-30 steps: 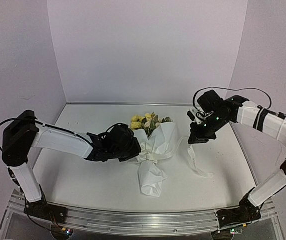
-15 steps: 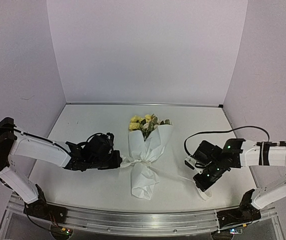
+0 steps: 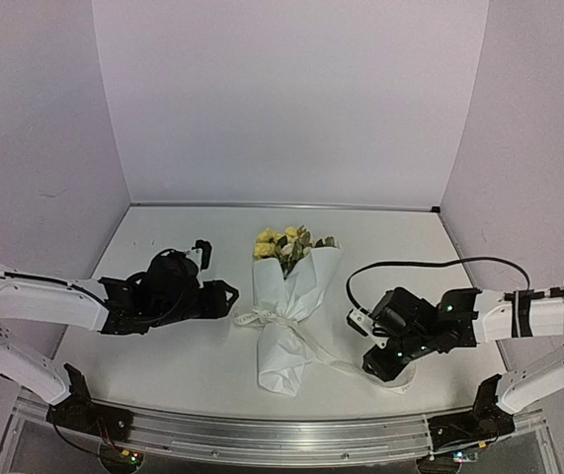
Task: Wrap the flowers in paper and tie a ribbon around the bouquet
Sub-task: Cross the half-tied ribbon with the folded bouquet.
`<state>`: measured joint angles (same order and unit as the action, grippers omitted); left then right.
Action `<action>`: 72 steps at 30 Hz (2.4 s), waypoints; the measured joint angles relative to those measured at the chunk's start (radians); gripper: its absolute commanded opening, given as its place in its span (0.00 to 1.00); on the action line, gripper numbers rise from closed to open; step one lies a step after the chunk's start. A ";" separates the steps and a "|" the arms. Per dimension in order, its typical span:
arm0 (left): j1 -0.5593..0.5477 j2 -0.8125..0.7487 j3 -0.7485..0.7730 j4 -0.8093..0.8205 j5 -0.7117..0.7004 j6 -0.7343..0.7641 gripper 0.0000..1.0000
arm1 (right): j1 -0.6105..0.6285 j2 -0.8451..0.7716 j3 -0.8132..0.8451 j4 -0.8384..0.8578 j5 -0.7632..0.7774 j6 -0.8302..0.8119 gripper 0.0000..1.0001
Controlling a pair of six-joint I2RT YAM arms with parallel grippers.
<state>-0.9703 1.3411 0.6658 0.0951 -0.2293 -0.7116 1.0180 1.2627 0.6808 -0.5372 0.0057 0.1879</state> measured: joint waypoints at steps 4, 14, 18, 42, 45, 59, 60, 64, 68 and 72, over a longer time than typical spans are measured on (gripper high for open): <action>0.040 -0.095 -0.005 -0.008 0.045 0.108 0.41 | 0.000 -0.004 0.026 0.009 0.057 -0.008 0.63; 0.123 0.112 0.303 -0.180 0.417 0.384 0.42 | -0.039 0.138 0.185 0.119 0.049 0.033 0.56; 0.122 0.244 0.415 -0.275 0.510 0.443 0.41 | -0.075 0.214 0.219 0.145 0.033 0.093 0.55; 0.020 0.397 0.424 -0.445 0.498 0.538 0.11 | -0.081 0.489 0.579 0.103 -0.091 0.374 0.40; 0.020 0.388 0.395 -0.434 0.481 0.539 0.09 | -0.081 0.525 0.606 0.081 -0.119 0.406 0.38; 0.019 0.274 0.343 -0.351 0.444 0.534 0.13 | -0.068 0.609 0.642 0.051 -0.164 0.478 0.24; 0.019 0.262 0.342 -0.346 0.444 0.534 0.14 | -0.068 0.610 0.642 0.050 -0.165 0.479 0.21; 0.028 0.224 0.340 -0.328 0.451 0.527 0.17 | -0.068 0.616 0.644 0.051 -0.172 0.486 0.14; 0.069 0.214 0.340 -0.310 0.492 0.503 0.28 | -0.068 0.621 0.652 0.055 -0.176 0.484 0.02; 0.118 0.220 0.343 -0.303 0.510 0.497 0.28 | -0.068 0.621 0.654 0.059 -0.177 0.473 0.00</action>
<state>-0.8521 1.5610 1.0084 -0.2074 0.2807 -0.2149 0.9497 1.8835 1.3346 -0.4786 -0.1710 0.6606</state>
